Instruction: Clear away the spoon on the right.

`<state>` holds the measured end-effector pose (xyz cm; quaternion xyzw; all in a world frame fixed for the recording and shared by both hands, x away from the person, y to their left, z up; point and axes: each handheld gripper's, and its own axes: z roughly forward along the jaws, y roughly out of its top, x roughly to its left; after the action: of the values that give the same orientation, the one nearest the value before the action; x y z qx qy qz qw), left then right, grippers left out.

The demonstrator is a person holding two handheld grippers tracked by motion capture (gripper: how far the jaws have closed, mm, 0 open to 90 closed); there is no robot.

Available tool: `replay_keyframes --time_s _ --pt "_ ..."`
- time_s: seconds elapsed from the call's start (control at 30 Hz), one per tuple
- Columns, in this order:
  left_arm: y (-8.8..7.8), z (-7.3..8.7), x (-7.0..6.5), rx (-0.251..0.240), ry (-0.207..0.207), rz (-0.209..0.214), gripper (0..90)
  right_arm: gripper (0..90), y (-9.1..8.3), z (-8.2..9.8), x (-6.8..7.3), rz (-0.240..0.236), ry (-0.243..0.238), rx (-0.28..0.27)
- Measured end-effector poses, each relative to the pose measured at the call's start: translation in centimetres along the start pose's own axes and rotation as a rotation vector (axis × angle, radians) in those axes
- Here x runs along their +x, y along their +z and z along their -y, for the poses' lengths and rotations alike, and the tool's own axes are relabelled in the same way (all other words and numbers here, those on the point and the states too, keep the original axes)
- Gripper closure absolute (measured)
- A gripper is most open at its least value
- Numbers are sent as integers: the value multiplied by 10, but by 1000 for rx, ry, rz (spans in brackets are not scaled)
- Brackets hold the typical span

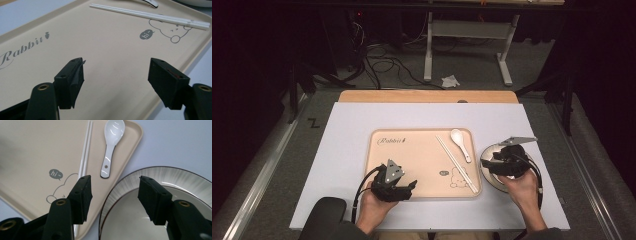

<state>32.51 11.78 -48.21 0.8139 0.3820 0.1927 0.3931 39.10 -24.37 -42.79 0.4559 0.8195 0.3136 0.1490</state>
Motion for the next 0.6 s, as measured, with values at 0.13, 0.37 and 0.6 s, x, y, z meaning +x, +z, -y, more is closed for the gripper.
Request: replay_keyframes --time_s 0.13,0.37,0.6 --pt "6 -2 1 11 7 16 278 451 -7 10 -6 27 17 7" --pt "16 -7 -1 27 30 43 265 472 -19 25 -14 68 64 -10" --pt "20 -10 -2 34 45 57 262 526 -29 37 -19 108 100 -35"
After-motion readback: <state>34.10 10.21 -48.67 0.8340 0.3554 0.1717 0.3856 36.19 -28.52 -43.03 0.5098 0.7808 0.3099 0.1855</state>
